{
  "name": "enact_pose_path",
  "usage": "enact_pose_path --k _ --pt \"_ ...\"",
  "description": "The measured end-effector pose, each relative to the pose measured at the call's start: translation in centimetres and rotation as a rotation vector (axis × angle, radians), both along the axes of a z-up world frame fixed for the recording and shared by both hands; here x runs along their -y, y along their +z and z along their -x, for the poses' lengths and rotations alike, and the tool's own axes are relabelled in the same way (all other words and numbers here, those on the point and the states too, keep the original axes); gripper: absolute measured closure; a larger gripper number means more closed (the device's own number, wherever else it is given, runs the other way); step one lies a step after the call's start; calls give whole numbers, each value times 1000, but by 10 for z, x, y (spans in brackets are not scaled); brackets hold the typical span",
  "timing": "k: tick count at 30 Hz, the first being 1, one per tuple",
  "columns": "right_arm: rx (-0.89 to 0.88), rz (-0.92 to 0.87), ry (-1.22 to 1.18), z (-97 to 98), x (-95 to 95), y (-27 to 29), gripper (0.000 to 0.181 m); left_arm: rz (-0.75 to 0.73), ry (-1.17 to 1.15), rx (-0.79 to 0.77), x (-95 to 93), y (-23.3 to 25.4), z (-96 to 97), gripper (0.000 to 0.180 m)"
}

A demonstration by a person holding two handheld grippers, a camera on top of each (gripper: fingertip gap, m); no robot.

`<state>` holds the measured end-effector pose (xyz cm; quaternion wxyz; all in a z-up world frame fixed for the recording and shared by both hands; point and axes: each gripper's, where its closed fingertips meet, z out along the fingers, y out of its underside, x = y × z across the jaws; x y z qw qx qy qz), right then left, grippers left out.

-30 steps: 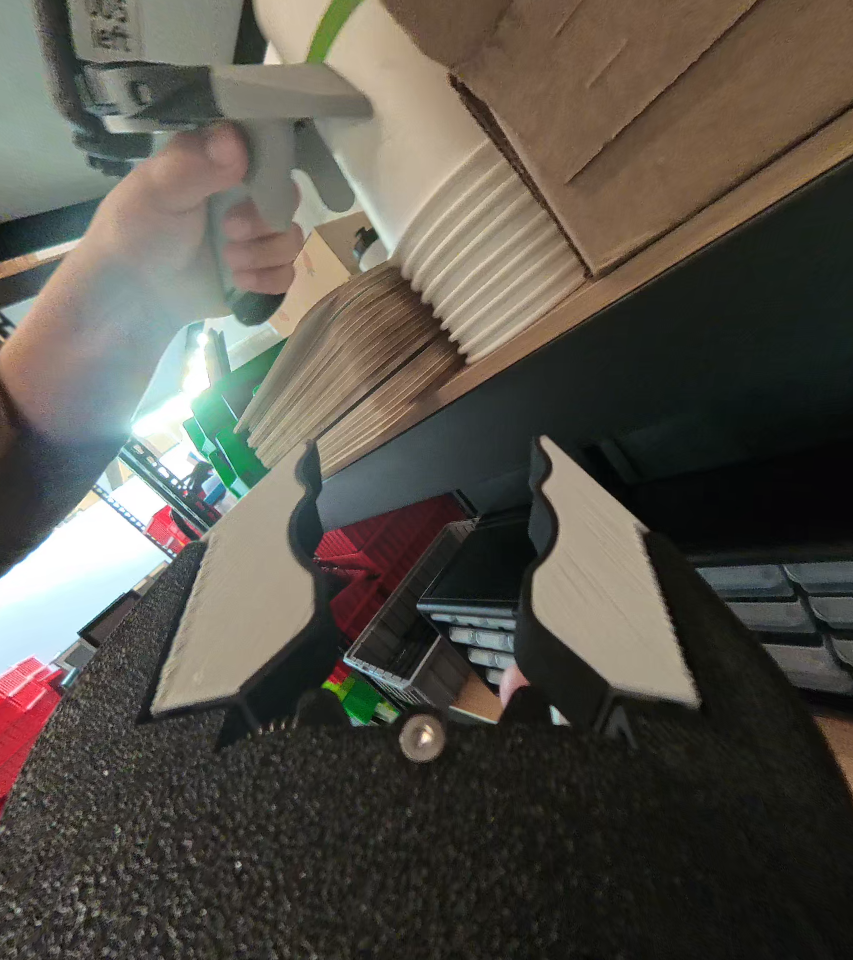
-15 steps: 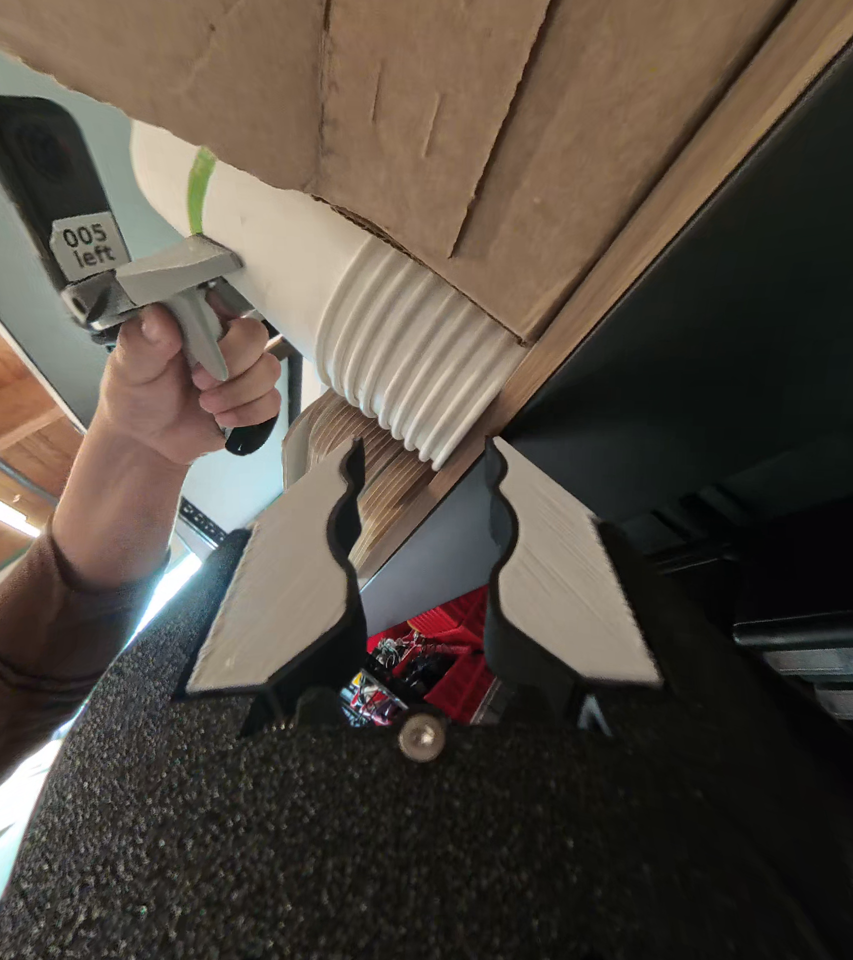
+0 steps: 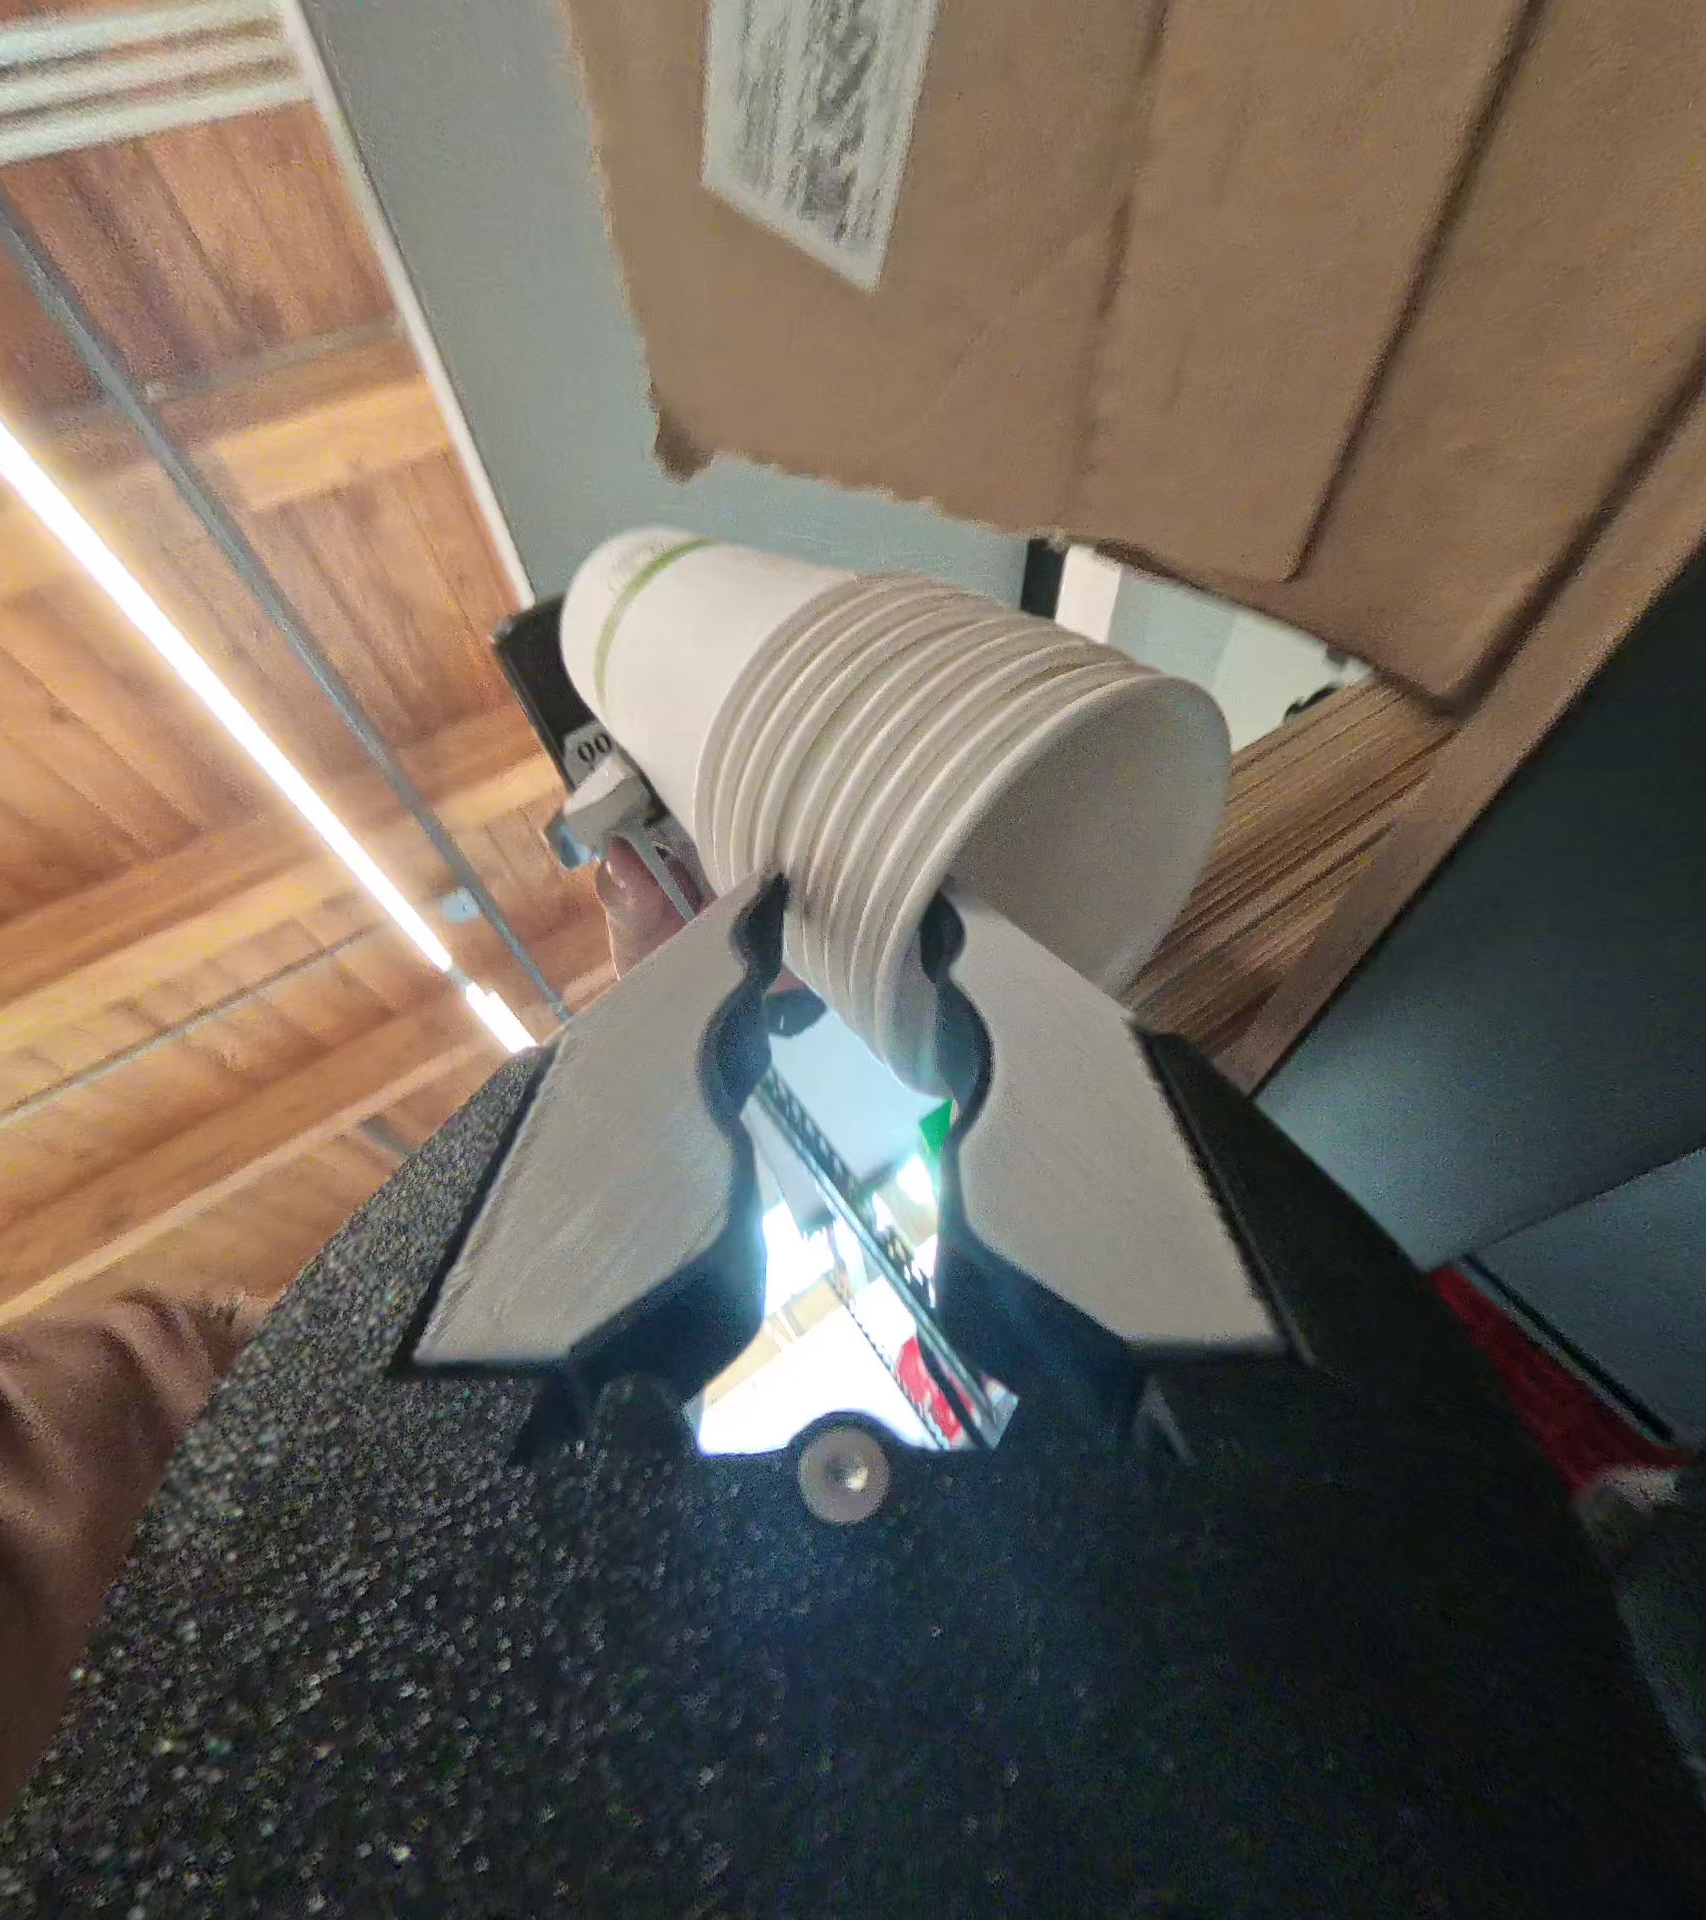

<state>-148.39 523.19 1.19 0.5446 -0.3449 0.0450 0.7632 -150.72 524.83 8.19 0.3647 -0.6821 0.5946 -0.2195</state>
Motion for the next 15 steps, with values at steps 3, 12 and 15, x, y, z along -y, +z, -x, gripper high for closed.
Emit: enact_pose_path --k 3,12,15 --pt "85 -96 -1 6 24 10 157 -11 -32 83 26 9 11 103" --pt "361 -442 363 115 124 62 120 75 114 337 114 -10 152 104" --pt "408 -482 489 193 154 55 170 136 279 445 159 -30 223 103"
